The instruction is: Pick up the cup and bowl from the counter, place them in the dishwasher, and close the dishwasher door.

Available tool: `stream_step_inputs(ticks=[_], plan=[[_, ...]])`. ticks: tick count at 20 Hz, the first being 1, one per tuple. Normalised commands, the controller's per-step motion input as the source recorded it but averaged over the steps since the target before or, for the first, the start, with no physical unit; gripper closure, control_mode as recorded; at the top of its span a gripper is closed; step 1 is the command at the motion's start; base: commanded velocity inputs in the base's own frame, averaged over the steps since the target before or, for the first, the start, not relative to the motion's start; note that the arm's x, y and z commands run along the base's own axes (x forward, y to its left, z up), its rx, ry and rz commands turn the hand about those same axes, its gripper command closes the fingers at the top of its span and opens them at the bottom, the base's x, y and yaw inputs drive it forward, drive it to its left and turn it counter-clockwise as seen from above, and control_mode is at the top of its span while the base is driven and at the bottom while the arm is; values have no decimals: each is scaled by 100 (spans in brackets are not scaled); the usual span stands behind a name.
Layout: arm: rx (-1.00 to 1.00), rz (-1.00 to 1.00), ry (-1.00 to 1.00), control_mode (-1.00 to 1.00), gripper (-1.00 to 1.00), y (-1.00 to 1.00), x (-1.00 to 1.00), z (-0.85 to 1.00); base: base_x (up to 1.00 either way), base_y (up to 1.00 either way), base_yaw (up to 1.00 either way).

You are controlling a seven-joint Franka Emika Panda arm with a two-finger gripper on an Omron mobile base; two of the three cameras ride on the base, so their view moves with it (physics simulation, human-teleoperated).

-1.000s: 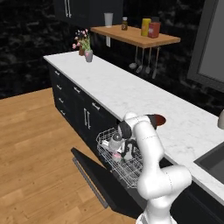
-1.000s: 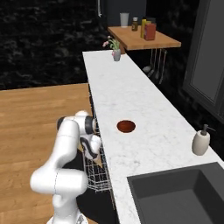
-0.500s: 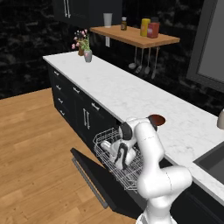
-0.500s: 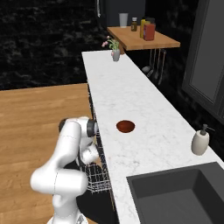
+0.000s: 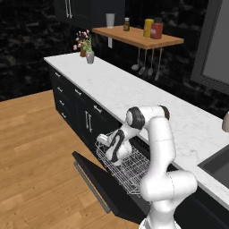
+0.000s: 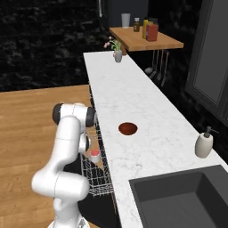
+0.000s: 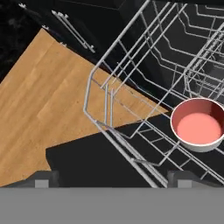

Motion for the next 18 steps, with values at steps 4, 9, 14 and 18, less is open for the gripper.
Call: stream_step_inputs(ticks=[4, 9, 14, 18], plan=[[-31, 5, -23, -100, -100, 59, -44, 100, 0, 0, 0], [-27, 16, -28, -100, -100, 12, -50, 100, 0, 0, 0], [-14, 21, -5, -100, -100, 0, -41, 100, 0, 0, 0], [-12, 19, -12, -100, -100, -3, -33, 100, 0, 0, 0]])
